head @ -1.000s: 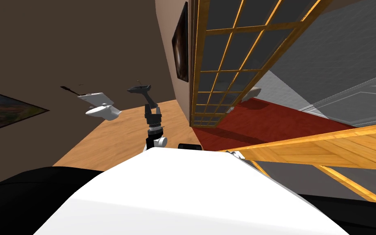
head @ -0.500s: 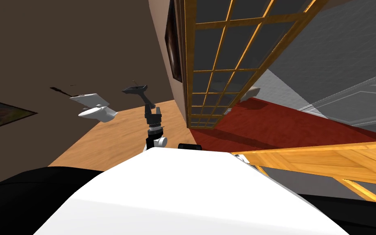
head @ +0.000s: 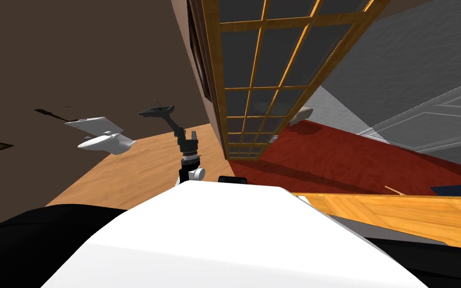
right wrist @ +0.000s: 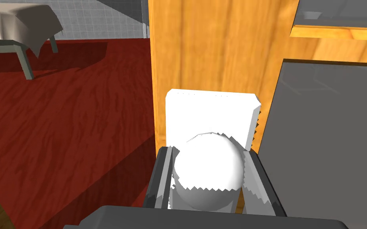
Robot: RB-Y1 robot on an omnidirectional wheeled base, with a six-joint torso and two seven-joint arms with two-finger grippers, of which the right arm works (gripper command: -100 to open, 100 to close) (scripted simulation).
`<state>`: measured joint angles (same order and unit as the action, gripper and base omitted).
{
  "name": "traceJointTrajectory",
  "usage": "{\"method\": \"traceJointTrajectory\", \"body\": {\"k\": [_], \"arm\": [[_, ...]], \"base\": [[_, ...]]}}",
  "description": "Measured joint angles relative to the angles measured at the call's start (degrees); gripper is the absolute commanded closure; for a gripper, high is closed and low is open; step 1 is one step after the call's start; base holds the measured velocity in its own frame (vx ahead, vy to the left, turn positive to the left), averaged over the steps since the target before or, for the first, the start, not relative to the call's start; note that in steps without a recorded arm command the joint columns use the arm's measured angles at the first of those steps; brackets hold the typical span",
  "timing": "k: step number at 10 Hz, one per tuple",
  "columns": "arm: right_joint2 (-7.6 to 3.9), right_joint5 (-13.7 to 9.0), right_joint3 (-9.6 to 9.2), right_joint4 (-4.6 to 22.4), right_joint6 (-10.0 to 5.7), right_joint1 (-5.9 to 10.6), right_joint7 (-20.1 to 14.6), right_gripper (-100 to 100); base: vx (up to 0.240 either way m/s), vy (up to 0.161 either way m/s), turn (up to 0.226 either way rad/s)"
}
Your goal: Push the door open
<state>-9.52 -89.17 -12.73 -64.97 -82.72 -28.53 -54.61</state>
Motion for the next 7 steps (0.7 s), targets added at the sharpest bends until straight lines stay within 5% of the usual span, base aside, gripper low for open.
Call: {"method": "traceJointTrajectory", "body": {"k": [7], "arm": [[-0.03, -4.87, 3.11, -0.47, -1.92, -1.44, 0.24, 100]], "base": [[0.118, -0.149, -0.038]]}}
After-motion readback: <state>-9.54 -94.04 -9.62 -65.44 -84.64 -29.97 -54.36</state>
